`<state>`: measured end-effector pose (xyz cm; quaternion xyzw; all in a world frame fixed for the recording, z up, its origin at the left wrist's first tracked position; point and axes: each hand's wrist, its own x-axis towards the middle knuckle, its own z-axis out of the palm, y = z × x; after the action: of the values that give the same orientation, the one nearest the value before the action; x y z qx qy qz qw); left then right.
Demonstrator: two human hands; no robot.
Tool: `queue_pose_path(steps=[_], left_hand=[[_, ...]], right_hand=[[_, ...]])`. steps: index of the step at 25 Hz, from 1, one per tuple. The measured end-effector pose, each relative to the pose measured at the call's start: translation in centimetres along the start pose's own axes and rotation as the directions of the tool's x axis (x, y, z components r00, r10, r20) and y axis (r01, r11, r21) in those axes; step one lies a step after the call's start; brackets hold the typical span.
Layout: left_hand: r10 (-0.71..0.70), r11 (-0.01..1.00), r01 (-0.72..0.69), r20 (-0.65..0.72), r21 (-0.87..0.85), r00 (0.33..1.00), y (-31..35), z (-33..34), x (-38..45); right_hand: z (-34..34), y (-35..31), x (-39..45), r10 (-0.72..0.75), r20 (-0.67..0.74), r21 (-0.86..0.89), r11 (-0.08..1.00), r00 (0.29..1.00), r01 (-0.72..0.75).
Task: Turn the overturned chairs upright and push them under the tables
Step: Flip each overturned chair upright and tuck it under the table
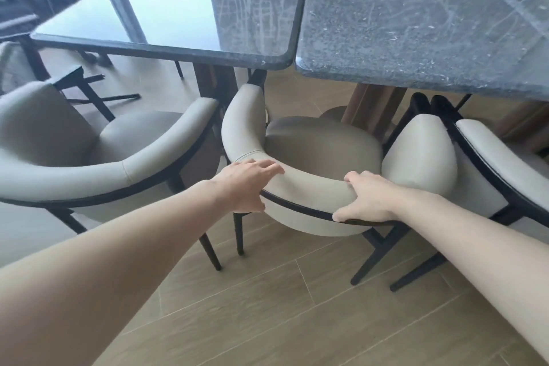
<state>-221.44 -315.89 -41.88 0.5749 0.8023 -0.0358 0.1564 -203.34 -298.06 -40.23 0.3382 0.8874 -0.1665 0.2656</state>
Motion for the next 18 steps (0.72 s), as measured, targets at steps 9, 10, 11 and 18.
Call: queue_pose_path(steps=[9,10,11,18], left_hand=[[-0.386,0.705,0.173,-0.167,-0.688,0.907,2.3,-5.4,-12.2],[-0.422,0.654,0.151,-0.192,-0.741,0.886,2.4,-6.2,-14.2],[-0.459,0.595,0.123,-0.21,-0.794,0.863,2.6,-6.9,-16.3],[-0.692,0.31,-0.058,-0.267,-0.949,0.671,1.6,-10.1,-28.6]], right_hand=[[-2.5,-9.8,-8.9,-0.208,-0.28,0.463,0.826,0.937,0.322],[-2.8,-10.9,-10.3,-0.233,-0.298,0.498,0.79,0.926,0.359],[-3.1,-12.0,-11.8,-0.257,-0.314,0.53,0.751,0.914,0.393],[-4.6,-17.4,-20.8,-0.28,-0.449,0.689,0.496,0.848,0.529]])
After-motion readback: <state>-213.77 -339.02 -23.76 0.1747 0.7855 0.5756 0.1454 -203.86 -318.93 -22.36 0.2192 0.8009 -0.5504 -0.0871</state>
